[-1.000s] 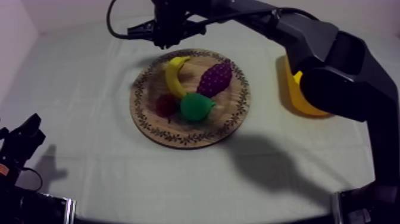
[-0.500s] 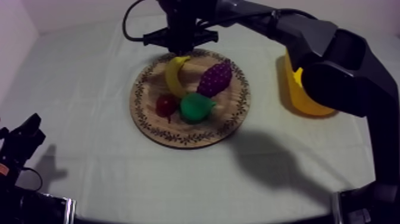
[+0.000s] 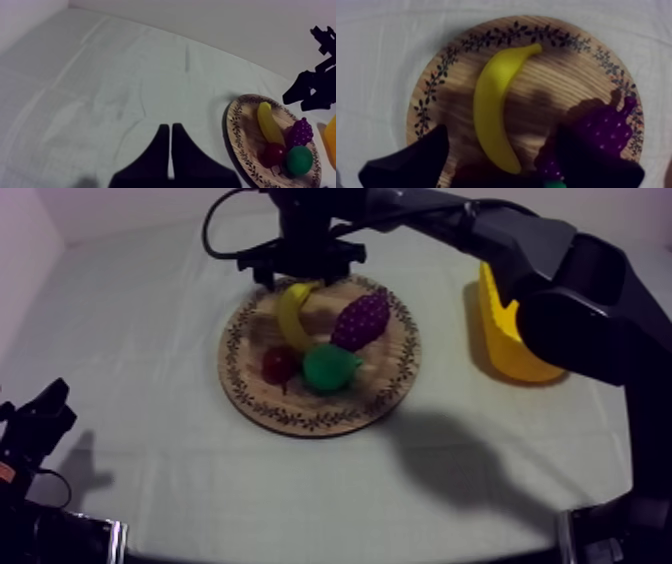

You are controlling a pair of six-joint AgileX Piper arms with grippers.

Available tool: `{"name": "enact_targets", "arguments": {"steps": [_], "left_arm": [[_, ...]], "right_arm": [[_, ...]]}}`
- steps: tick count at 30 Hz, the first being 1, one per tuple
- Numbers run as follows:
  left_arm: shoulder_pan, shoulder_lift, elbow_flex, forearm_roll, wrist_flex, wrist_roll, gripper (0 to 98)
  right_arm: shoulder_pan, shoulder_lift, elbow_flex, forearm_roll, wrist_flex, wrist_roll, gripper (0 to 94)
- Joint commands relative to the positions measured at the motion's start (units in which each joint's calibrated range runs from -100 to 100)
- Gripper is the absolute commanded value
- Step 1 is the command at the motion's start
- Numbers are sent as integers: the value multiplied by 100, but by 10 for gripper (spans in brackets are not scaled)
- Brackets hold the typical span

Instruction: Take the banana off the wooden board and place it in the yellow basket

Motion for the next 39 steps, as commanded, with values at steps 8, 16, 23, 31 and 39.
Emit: {"name": "enact_targets", "arguments": {"steps": [8,16,23,31,39], "left_arm": [[0,-3,3,-2,0,-3,1],[0,-3,3,-2,0,-4,1],[0,-3,3,-2,0,-4,1],[0,-3,3,-2,0,-4,1],[0,-3,3,-2,0,-2,1]], "right_arm": [[12,-7,126,-48,-41,1,766],[36,29,30,-104,8,47,770],[61,292,-194,-133,46,86,767],[27,830,-590,-162,91,139,761],[-26,1248,-936,-217,103,192,755]]}}
